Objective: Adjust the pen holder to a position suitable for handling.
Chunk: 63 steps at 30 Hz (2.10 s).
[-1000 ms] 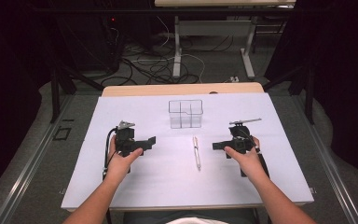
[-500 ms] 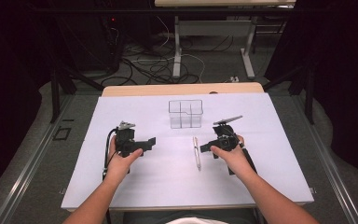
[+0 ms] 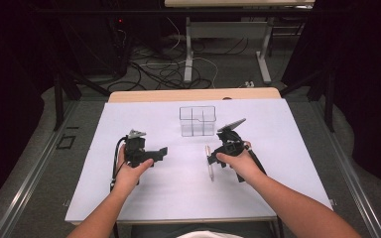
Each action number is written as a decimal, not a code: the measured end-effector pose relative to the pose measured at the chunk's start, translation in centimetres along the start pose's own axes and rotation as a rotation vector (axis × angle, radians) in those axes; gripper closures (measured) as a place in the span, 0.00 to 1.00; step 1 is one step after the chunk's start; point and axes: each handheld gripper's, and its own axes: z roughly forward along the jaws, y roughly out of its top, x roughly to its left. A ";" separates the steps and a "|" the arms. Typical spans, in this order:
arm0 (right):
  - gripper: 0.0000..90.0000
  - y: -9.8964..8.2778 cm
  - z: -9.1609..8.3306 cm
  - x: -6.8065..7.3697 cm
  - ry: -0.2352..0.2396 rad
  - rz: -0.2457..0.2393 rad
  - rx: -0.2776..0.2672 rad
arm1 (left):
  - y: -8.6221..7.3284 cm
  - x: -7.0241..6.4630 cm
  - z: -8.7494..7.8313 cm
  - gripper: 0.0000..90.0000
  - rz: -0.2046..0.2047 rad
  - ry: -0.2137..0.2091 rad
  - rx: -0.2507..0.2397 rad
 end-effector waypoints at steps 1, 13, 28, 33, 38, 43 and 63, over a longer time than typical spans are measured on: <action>0.68 0.1 0.1 0.2 -0.017 0.004 0.024 | 0.0 0.0 0.0 0.01 0.000 0.000 0.000; 0.76 -0.2 1.6 -0.3 -0.020 0.044 0.038 | 0.0 0.0 0.0 0.01 0.000 0.001 0.003; 0.77 -0.5 2.8 -0.8 0.022 0.110 0.021 | 0.0 0.1 0.0 0.01 -0.010 -0.005 0.006; 0.79 -0.4 2.9 -1.0 0.033 0.143 0.032 | 0.0 0.1 0.1 0.01 -0.009 -0.005 0.008; 0.82 -0.5 2.9 -1.0 0.030 0.141 0.020 | 0.0 0.1 0.1 0.01 -0.006 -0.004 0.007; 0.86 -0.5 2.9 -1.1 0.011 0.139 0.034 | -0.1 0.1 0.1 0.01 -0.008 -0.004 0.009; 0.88 -0.5 2.8 -1.5 0.045 0.169 0.025 | 0.0 0.3 0.0 0.02 -0.012 -0.001 0.003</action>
